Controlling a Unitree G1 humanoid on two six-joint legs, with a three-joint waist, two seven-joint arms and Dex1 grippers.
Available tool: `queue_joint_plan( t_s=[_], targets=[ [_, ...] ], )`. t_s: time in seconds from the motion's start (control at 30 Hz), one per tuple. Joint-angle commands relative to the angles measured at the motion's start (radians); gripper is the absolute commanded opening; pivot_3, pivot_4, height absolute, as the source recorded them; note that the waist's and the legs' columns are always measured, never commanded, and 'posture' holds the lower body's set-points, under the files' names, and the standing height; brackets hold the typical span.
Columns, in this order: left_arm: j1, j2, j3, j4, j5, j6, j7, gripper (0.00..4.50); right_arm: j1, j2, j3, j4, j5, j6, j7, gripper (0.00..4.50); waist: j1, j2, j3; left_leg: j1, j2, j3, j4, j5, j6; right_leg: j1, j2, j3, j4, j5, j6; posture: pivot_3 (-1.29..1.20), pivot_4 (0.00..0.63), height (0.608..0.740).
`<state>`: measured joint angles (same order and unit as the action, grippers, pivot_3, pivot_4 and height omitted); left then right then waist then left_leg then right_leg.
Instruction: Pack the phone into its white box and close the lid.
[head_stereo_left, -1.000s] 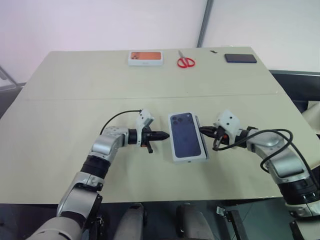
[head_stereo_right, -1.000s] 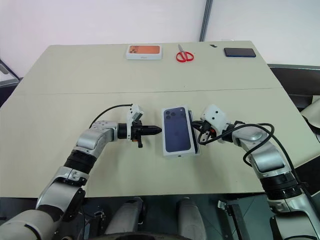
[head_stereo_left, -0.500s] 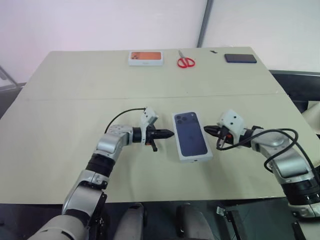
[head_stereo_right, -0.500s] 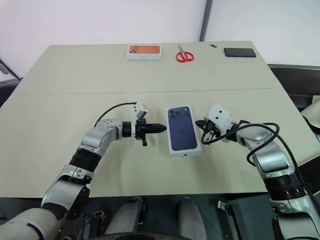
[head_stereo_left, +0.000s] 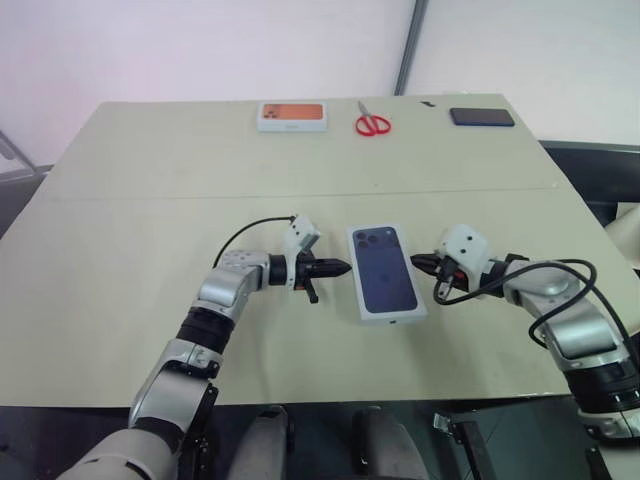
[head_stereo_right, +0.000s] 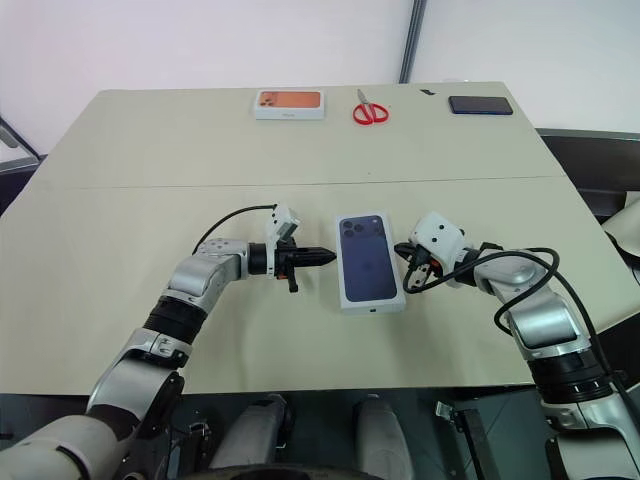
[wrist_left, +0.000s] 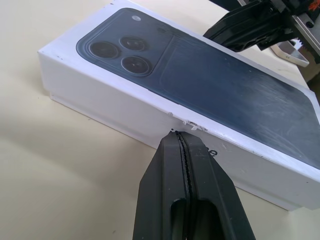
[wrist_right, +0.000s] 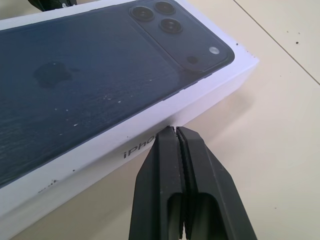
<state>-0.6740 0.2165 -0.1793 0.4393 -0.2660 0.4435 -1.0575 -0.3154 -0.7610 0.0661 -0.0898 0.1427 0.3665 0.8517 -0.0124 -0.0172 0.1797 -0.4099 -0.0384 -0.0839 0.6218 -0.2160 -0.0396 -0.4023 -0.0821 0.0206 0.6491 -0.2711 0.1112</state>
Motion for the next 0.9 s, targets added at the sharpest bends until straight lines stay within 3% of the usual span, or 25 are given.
queue_joint_plan(
  t_s=[0.03, 0.43, 0.63, 0.9],
  targets=[
    [-0.014, -0.013, 0.003, -0.015, 0.004, -0.03, 0.014, 0.0, -0.004, 0.002, 0.01, -0.015, -0.016, -0.026, 0.007, 0.06, 0.0, 0.0, 0.0, 0.0, 0.0, 0.0, 0.0, 0.0, 0.0, 0.0, 0.0, 0.0, 0.0, 0.0, 0.0, 0.0, 0.15, 0.74],
    [-0.005, 0.008, 0.034, -0.045, -0.007, -0.042, 0.019, 0.0, 0.006, -0.033, 0.005, 0.023, -0.073, -0.077, 0.025, 0.06, 0.0, 0.0, 0.0, 0.0, 0.0, 0.0, 0.0, 0.0, 0.0, 0.0, 0.0, 0.0, 0.0, 0.0, 0.0, 0.0, 0.15, 0.74],
    [-0.023, 0.011, 0.086, -0.05, -0.028, -0.059, 0.047, 0.0, -0.069, 0.001, -0.059, 0.074, -0.025, -0.069, 0.0, 0.06, -0.003, 0.0, 0.0, 0.0, 0.0, 0.0, 0.0, 0.0, 0.0, 0.0, 0.0, 0.0, 0.0, 0.0, 0.0, 0.0, 0.15, 0.74],
    [-0.136, -0.075, 0.086, 0.05, -0.004, -0.135, 0.09, 0.0, -0.15, 0.067, -0.004, 0.077, -0.031, -0.07, 0.0, 0.06, 0.003, -0.001, 0.0, 0.0, -0.001, -0.001, 0.003, 0.0, 0.0, 0.002, 0.0, -0.001, 0.0, 0.0, 0.0, 0.0, 0.15, 0.74]
  ],
)
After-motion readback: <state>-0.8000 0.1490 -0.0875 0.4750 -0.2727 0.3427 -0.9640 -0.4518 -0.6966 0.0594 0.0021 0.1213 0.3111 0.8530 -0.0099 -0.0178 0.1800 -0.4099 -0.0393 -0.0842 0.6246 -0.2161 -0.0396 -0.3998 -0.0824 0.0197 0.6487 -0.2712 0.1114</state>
